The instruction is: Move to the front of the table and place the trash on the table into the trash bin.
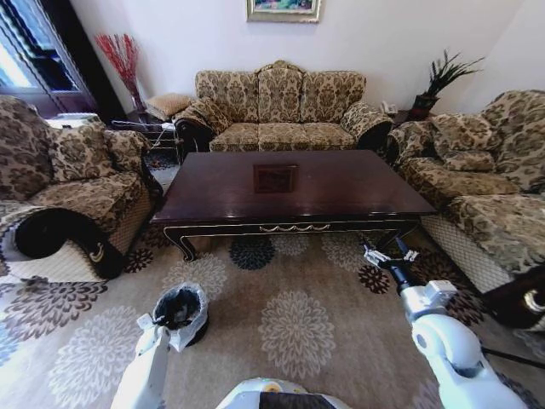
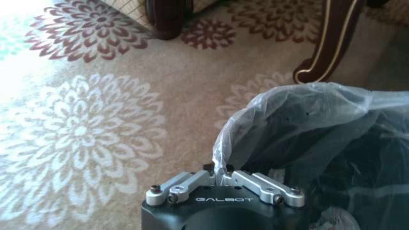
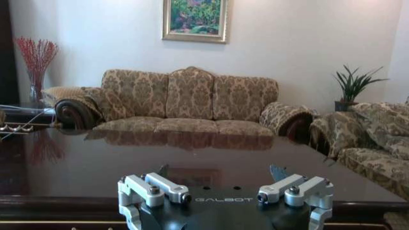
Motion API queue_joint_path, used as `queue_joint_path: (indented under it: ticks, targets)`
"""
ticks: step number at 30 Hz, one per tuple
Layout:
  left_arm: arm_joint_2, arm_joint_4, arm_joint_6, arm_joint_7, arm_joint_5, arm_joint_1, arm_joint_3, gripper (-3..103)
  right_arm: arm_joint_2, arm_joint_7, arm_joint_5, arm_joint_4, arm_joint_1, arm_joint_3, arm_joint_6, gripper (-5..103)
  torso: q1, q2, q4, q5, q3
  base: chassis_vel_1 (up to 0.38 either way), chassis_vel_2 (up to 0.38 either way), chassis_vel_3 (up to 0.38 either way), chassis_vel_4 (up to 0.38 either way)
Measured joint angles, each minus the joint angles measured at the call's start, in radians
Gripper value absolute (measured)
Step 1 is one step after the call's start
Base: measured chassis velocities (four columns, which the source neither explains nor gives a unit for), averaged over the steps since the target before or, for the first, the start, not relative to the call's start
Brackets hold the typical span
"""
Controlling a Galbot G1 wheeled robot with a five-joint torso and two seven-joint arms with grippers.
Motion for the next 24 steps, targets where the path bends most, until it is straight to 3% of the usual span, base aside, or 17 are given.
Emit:
queue_joint_path:
  ticks: [3,4,6,9,13,15,16,19,21,24]
  targets:
    - [-0.008,-0.022,-0.009,0.023,-0.013,0.025,0.001,12,-0.002,0.0,0.0,0.001,0.005,-0.003,0.0,100,0.0,0.0,0.0004,-0.0004,0.0,0.0,0.0,0.0,0.0]
    - [-0.008,-0.022,-0.009,0.023,-0.013,0.025,0.001,12,-0.002,0.0,0.0,0.001,0.005,-0.003,0.0,100,0.0,0.0,0.0004,-0.0004,0.0,0.0,0.0,0.0,0.0]
    - [-0.007,-0.036,-0.009,0.017,-0.014,0.035,-0.003,23,-0.002,-0.001,0.0,0.002,0.008,-0.006,-0.001,100,0.0,0.0,0.0006,0.0017,0.0,0.0,0.0,0.0,0.0]
    - [-0.005,-0.047,-0.005,0.017,-0.01,0.049,-0.005,28,-0.002,-0.002,0.0,0.003,0.009,-0.006,-0.001,100,0.0,0.0,0.0007,-0.0001,0.0,0.0,0.0,0.0,0.0]
    - [0.004,-0.093,0.003,0.022,-0.001,0.08,-0.011,50,0.0,-0.005,0.0,0.004,0.01,-0.006,0.0,100,0.0,0.0,0.0,0.0001,0.0,0.0,0.0,0.0,0.0]
    - [0.004,-0.117,0.003,0.027,0.0,0.093,-0.012,50,0.0,-0.006,0.0,0.005,0.01,-0.006,0.0,100,0.0,0.0,0.0,-0.0001,0.0,0.0,0.0,0.0,0.0]
    - [0.004,-0.127,0.004,0.029,0.001,0.098,-0.012,56,0.0,-0.006,0.0,0.006,0.01,-0.006,0.0,100,0.0,0.0,0.0001,-0.0001,0.0,0.0,0.0,0.0,0.0]
    - [0.004,-0.23,0.009,0.03,0.003,0.141,-0.025,72,0.0,-0.007,0.0,0.015,0.016,-0.006,-0.002,100,0.0,0.0,0.0002,0.0,0.0,0.0,0.0,0.0,0.0]
    - [0.005,-0.271,0.015,0.031,0.002,0.155,-0.03,72,-0.001,-0.007,0.0,0.021,0.019,-0.006,-0.006,100,0.0,0.0,0.0002,-0.0001,0.0,0.0,0.0,0.0,0.0]
    - [0.01,-0.389,0.04,0.044,0.001,0.188,-0.045,89,-0.001,-0.004,0.001,0.036,0.026,-0.006,-0.021,100,0.0,0.0,0.0003,0.0002,0.0,0.0,0.0,0.0,0.0]
